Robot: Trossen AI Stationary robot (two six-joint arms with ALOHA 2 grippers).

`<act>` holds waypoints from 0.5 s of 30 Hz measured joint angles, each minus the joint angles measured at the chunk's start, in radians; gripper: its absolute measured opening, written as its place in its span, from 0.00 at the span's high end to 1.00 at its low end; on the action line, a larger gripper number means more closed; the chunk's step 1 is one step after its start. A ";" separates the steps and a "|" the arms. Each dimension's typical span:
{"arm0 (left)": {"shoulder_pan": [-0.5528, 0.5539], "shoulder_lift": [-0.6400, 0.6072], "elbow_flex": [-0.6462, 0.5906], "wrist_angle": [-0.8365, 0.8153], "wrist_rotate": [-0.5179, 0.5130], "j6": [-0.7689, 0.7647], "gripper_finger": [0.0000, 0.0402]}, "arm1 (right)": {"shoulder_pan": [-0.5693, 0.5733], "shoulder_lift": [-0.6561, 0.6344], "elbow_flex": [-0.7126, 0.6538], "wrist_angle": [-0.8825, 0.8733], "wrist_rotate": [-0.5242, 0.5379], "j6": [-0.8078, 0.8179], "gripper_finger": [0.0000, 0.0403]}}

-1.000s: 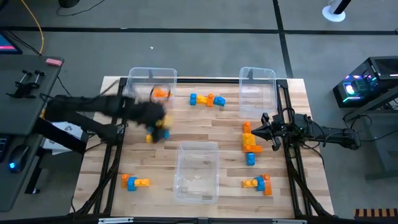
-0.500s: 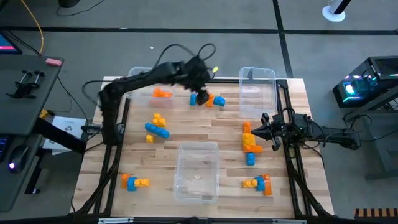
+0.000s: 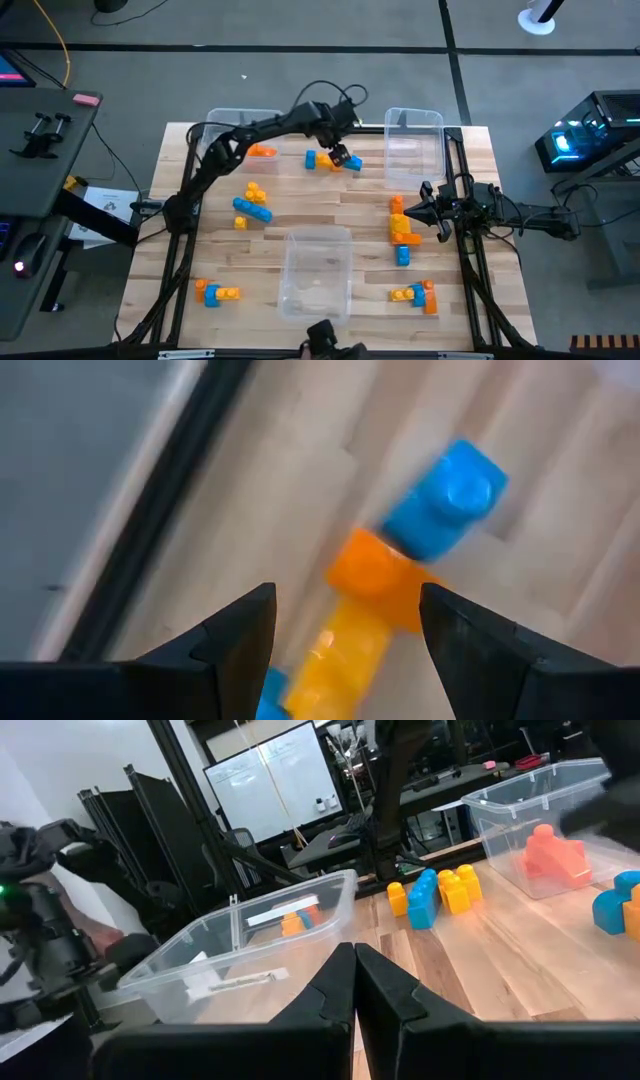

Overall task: Sort blocks
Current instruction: Put the orange game piece into the top left transparent bin

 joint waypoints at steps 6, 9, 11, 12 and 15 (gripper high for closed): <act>-0.004 0.003 0.015 0.070 0.000 0.020 0.42 | 0.000 0.000 0.000 0.000 0.000 0.000 1.00; -0.007 0.005 0.014 0.068 -0.013 0.096 0.42 | 0.000 0.000 0.000 0.000 0.000 0.000 1.00; -0.011 0.000 0.014 0.065 -0.018 0.167 0.42 | 0.000 0.000 0.000 0.000 0.000 0.000 1.00; -0.014 -0.001 0.014 0.065 -0.018 0.194 0.42 | 0.000 0.000 0.000 0.000 0.000 0.000 1.00; -0.016 -0.002 0.014 0.064 -0.005 0.213 0.42 | 0.000 0.000 0.000 0.000 0.000 0.000 1.00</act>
